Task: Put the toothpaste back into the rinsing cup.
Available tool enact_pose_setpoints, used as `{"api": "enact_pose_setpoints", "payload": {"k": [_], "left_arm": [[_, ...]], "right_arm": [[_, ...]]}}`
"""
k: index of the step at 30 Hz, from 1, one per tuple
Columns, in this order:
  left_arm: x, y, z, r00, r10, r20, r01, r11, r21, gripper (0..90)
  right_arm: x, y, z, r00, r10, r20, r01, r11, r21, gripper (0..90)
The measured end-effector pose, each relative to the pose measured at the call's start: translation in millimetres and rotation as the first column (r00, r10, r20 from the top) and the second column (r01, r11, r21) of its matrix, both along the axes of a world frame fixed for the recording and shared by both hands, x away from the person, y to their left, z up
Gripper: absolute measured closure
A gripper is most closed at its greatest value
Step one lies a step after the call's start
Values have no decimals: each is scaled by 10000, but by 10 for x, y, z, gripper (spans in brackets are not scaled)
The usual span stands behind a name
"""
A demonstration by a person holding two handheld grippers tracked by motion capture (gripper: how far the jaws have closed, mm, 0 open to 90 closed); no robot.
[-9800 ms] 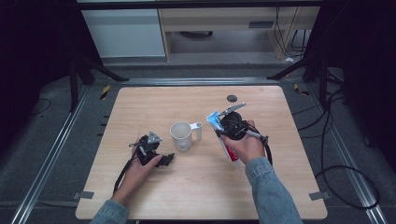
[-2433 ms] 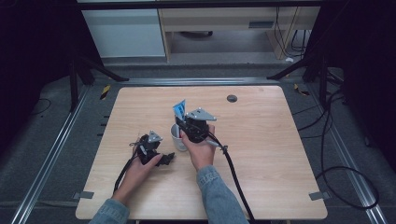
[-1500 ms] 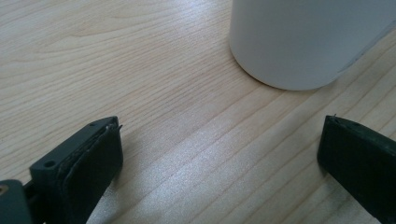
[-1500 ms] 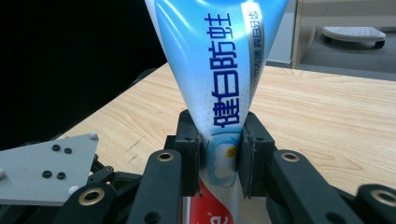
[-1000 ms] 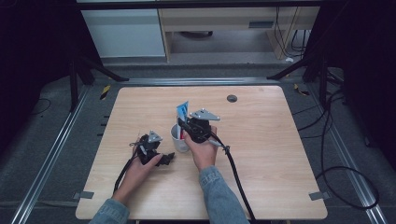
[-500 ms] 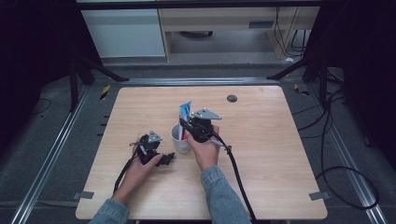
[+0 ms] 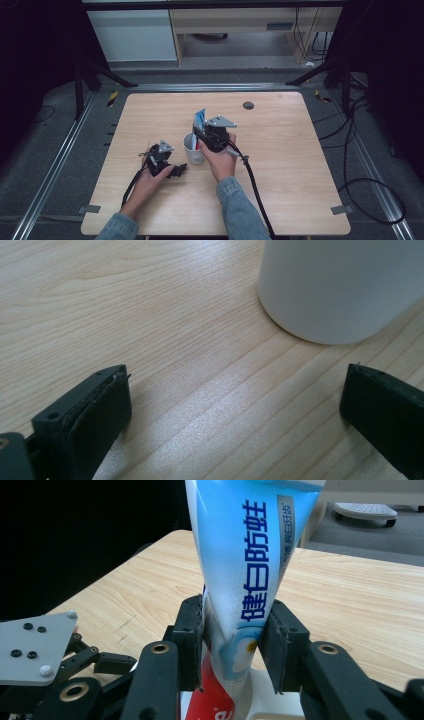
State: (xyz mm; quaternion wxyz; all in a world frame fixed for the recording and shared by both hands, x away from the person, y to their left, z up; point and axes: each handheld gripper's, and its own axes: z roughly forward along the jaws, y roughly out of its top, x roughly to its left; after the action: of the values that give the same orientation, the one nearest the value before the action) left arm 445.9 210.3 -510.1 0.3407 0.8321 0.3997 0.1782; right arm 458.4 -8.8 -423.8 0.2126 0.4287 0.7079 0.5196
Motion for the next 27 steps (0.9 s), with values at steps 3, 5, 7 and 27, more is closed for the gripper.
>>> {"api": "enact_pose_setpoints", "payload": {"k": [3,5,7,27], "left_arm": [[0,0,0,10000,-1,2,1,10000,-2,0],[0,0,0,10000,-1,1,1,10000,0,0],[0,0,0,10000,0,3,0,10000,-1,0],[1,-2,-2,10000,19,43,-19,10000,-28,0]], "right_arm": [[-2,-8,6,10000,-71,6,72,9999,-71,601],[2,-18,8,10000,-95,6,95,9999,-99,587],[1,-25,14,9999,-135,28,135,9998,-126,574],[-69,-23,112,9985,-500,243,523,9931,-1046,431]]}}
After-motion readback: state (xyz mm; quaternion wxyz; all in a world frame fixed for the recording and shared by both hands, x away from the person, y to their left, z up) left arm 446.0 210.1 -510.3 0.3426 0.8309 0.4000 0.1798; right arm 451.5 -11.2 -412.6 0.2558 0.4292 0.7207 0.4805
